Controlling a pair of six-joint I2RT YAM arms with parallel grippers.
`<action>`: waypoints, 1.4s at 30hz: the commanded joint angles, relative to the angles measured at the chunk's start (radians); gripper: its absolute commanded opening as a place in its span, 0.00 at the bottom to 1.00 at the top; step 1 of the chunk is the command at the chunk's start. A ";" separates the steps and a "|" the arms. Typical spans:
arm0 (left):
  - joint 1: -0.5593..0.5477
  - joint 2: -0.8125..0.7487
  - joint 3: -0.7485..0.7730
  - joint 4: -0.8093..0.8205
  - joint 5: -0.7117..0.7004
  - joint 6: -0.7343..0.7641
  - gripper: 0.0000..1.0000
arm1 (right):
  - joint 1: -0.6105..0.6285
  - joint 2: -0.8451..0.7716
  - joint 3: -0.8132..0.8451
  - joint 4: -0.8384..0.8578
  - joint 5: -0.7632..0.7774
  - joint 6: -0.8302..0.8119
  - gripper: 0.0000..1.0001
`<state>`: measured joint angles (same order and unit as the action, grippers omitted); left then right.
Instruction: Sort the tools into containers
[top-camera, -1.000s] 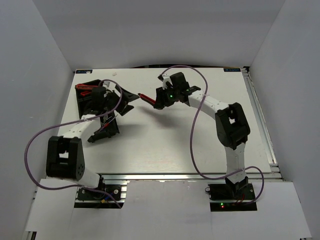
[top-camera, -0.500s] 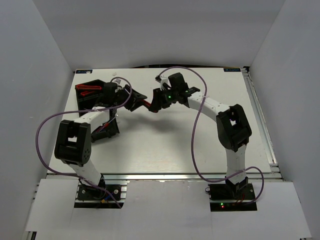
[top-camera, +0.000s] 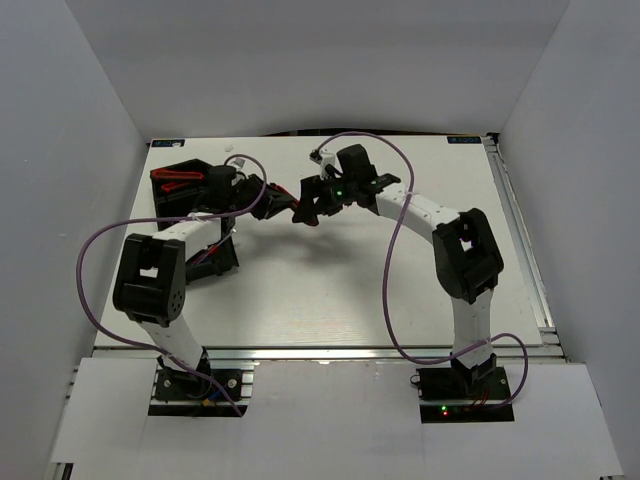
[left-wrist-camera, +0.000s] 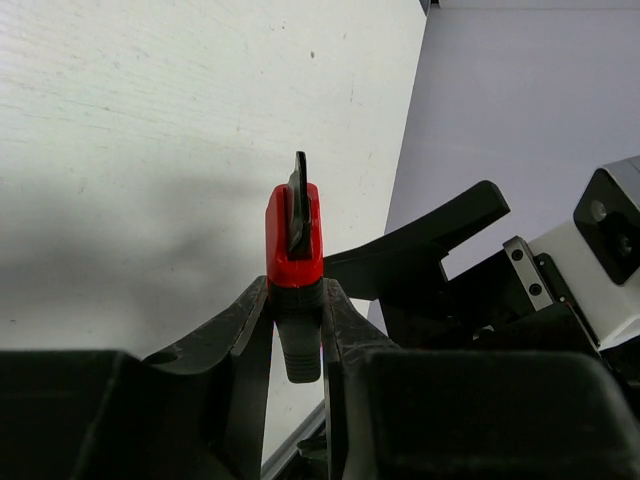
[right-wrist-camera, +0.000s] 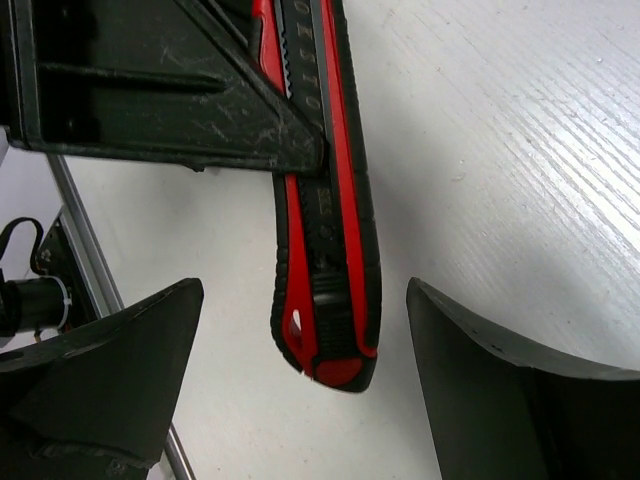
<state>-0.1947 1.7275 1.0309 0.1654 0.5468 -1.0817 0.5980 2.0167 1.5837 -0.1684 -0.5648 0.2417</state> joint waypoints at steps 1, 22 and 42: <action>0.038 -0.069 0.031 0.011 0.007 0.034 0.00 | 0.002 -0.030 0.030 0.021 -0.015 -0.039 0.89; 0.656 -0.146 -0.020 0.074 -0.182 0.049 0.00 | -0.129 -0.128 -0.082 -0.112 -0.394 -0.522 0.89; 0.634 0.247 0.351 0.075 -0.197 0.032 0.00 | -0.141 -0.133 -0.143 -0.094 -0.389 -0.504 0.89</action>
<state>0.4576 1.9877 1.3262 0.2108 0.3351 -1.0550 0.4641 1.9221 1.4418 -0.2817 -0.9268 -0.2649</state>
